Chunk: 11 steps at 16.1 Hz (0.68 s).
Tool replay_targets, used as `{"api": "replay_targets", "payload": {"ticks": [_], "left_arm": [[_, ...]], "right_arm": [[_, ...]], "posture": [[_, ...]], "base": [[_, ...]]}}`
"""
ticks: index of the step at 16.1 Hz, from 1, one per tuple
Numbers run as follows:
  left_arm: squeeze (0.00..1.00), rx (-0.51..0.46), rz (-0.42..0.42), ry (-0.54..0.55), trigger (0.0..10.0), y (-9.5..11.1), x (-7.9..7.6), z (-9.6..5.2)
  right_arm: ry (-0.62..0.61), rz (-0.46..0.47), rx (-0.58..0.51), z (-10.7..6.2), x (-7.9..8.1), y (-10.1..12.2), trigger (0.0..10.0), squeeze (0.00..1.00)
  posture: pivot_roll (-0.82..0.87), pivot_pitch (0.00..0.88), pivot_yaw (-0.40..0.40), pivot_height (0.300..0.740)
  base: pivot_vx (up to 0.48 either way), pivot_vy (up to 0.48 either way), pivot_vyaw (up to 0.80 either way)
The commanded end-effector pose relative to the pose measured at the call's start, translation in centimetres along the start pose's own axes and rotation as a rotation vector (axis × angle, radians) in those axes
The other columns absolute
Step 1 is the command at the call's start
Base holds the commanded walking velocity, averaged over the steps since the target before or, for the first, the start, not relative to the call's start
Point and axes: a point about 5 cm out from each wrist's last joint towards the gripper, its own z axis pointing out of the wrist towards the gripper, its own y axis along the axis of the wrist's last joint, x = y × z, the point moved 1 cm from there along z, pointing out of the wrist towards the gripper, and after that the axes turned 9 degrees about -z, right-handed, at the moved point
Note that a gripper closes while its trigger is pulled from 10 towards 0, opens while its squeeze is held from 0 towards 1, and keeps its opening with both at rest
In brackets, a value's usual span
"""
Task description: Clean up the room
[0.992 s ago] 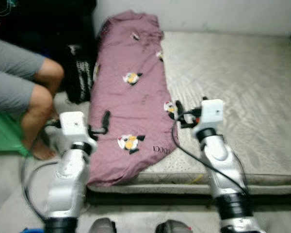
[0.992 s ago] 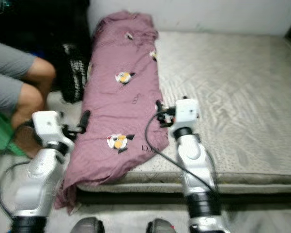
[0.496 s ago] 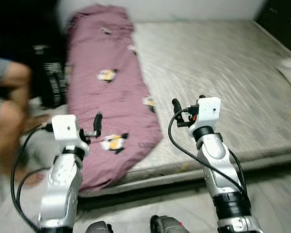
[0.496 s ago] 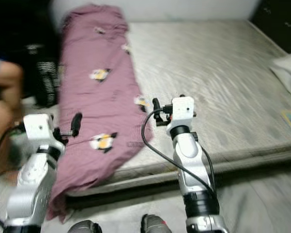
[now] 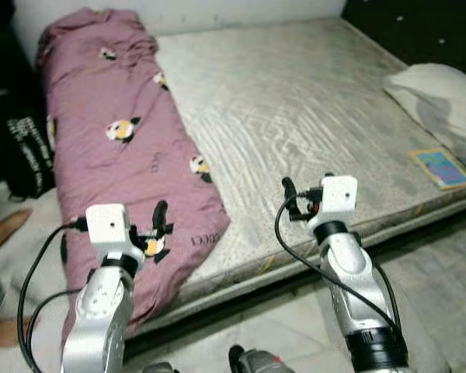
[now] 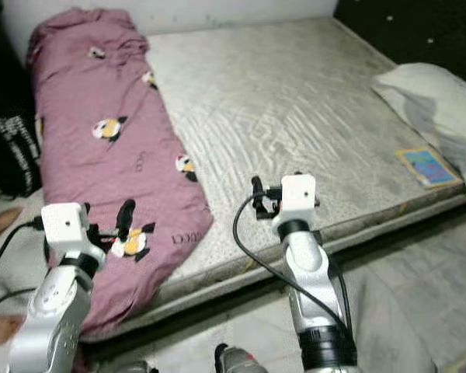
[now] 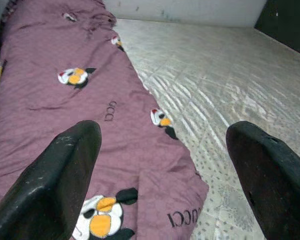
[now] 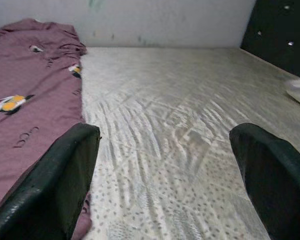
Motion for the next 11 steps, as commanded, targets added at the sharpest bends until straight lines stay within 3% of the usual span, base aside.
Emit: {"api": "replay_targets", "payload": {"ticks": [1,5,8,11], "left_arm": [[0.0,-0.01,0.022,-0.001,10.0,0.3,-0.2,0.0],[0.0,-0.058,0.102,0.048,10.0,1.1,0.3,0.3],[0.0,-0.081,0.132,0.149,10.0,1.3,1.6,-0.4],[0.0,-0.073,0.136,0.166,10.0,0.9,1.5,-0.9]], "right_arm": [[-0.015,-0.006,-0.017,0.0,-0.3,0.7,10.0,0.0],[-0.04,-0.007,-0.03,0.2,-0.9,1.1,10.0,0.0],[-0.054,-0.026,-0.006,-0.7,-1.5,0.3,10.0,0.0],[-0.074,-0.032,0.0,-1.0,-1.8,0.2,10.0,0.0]], "posture": [[0.02,0.1,-0.01,0.74],[0.03,0.112,-0.015,0.74],[0.03,0.116,-0.017,0.74],[0.02,0.117,-0.013,0.74]], "base": [[0.0,0.0,-0.8],[0.0,0.0,-0.8],[0.0,0.0,-0.8],[0.0,0.0,-0.8]]}}
